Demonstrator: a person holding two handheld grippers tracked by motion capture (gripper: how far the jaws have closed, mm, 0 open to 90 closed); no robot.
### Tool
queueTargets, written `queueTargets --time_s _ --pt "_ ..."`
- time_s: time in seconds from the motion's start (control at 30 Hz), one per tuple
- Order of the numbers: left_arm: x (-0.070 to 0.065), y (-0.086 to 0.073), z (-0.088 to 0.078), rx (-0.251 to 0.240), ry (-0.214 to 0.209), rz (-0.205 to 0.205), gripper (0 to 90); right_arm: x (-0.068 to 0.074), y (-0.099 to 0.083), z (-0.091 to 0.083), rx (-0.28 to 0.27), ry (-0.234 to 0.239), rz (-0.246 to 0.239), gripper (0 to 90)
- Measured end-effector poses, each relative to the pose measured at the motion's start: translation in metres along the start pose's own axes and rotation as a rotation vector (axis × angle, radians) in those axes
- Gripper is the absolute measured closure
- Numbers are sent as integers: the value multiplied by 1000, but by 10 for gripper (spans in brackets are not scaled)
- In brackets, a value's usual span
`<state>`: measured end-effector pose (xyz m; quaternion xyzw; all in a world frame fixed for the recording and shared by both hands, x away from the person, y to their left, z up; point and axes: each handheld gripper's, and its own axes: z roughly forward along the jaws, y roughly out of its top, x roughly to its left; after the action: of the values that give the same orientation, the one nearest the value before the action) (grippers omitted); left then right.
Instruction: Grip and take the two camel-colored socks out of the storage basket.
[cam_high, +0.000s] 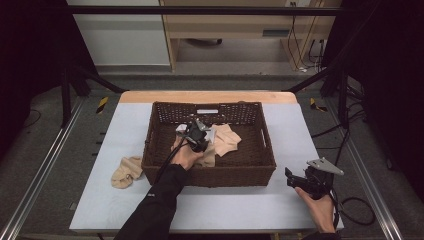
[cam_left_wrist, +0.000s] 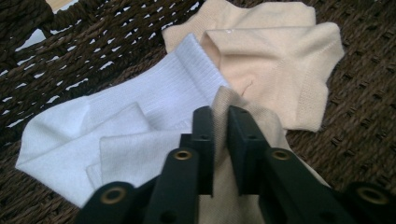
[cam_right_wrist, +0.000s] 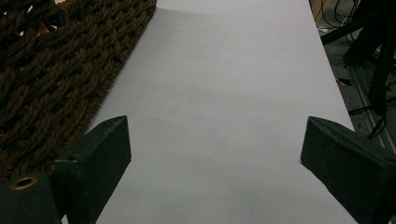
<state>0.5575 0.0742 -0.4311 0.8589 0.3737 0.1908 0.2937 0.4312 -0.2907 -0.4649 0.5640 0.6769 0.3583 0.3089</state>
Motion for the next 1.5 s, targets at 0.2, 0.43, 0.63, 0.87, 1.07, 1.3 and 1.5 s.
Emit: queueTargets --time_s 0.2,0.43,0.63,0.87,1.07,1.3,1.5 --pt "0 1 -6 -31 -13 -11 864 -1 0 -1 -4 -2 1 88" --pt "5 1 -22 -161 -58 -37 866 0 0 -1 -2 -1 1 88" --pt "6 3 -39 -284 -66 -54 867 -1 0 0 -4 -3 -1 88" --pt "11 8 -70 -428 -58 -79 868 -1 0 -1 -6 -4 4 88" --pt "18 9 -97 -518 -65 -102 868 -1 0 -1 -7 -5 5 89" --pt "28 5 -128 -586 -63 -119 868 -2 0 -1 -9 -8 6 88" --pt "38 -6 -155 -624 -61 -134 867 -2 0 -1 -8 -9 6 88"
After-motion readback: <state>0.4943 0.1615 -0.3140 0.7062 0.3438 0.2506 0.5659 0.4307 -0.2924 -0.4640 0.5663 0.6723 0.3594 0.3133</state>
